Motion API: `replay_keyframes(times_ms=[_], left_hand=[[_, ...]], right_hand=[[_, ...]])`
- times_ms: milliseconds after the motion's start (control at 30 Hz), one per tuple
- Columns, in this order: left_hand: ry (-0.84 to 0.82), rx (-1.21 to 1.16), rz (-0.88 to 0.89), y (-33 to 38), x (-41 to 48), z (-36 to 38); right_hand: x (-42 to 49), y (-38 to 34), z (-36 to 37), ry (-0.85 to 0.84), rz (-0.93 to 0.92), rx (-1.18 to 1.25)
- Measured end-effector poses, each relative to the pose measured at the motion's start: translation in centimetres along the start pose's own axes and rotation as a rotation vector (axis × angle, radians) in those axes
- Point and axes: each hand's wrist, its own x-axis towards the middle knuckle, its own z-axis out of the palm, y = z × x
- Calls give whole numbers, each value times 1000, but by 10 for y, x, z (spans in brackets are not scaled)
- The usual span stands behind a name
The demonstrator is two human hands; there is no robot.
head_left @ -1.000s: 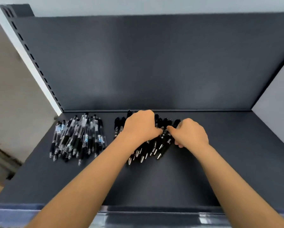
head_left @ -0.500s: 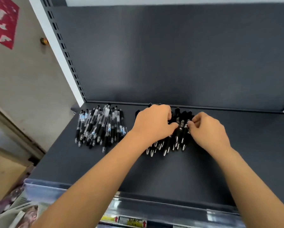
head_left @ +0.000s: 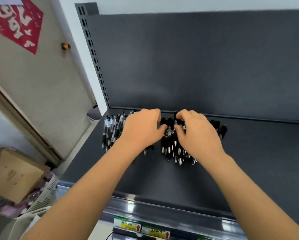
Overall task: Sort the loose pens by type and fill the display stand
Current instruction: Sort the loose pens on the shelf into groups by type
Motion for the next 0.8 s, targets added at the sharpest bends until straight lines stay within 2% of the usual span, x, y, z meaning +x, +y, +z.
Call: replay_keyframes(times_ms=[167, 267, 367, 500, 600, 667, 800], left_hand=[[-32, -44, 61, -20, 11, -1], [-12, -69, 20, -39, 20, -10], [-22, 43, -41, -65, 24, -17], [-119, 182, -171, -106, 23, -18], [-280, 82, -294, -129, 21, -18], [-386, -26, -313, -136, 21, -15], [-348, -193, -267, -144, 21, -3]], right_hand=[[4, -7, 0, 16, 184, -60], [8, -24, -1, -10, 198, 21], [15, -49, 12, -93, 195, 99], [26, -78, 36, -195, 264, 150], [36, -94, 52, -230, 298, 135], [42, -103, 57, -240, 309, 120], [54, -113, 67, -270, 338, 29]])
